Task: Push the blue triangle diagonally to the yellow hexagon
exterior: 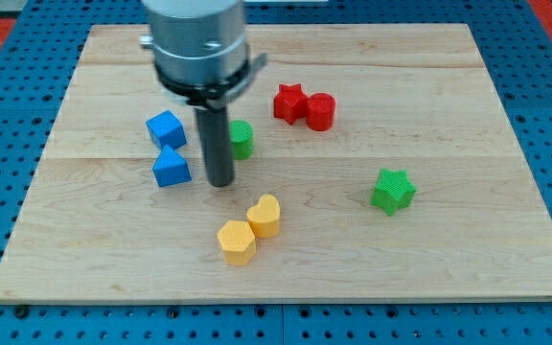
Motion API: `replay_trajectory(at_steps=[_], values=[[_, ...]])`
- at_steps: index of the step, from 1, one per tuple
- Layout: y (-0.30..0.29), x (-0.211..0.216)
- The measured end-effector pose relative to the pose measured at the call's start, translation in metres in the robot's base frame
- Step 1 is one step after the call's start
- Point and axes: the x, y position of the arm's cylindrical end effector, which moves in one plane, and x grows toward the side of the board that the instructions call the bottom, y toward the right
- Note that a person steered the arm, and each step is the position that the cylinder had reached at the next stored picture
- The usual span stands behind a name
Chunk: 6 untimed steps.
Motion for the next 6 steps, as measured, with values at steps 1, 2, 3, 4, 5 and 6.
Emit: replay_trajectory(at_steps=[1, 2, 3, 4, 5, 6], values=[[-0.063, -0.012], [-0.128, -0.027], [-0.153, -0.026], [-0.14, 0.003], [-0.154, 0.032], [-0.202, 0.011]])
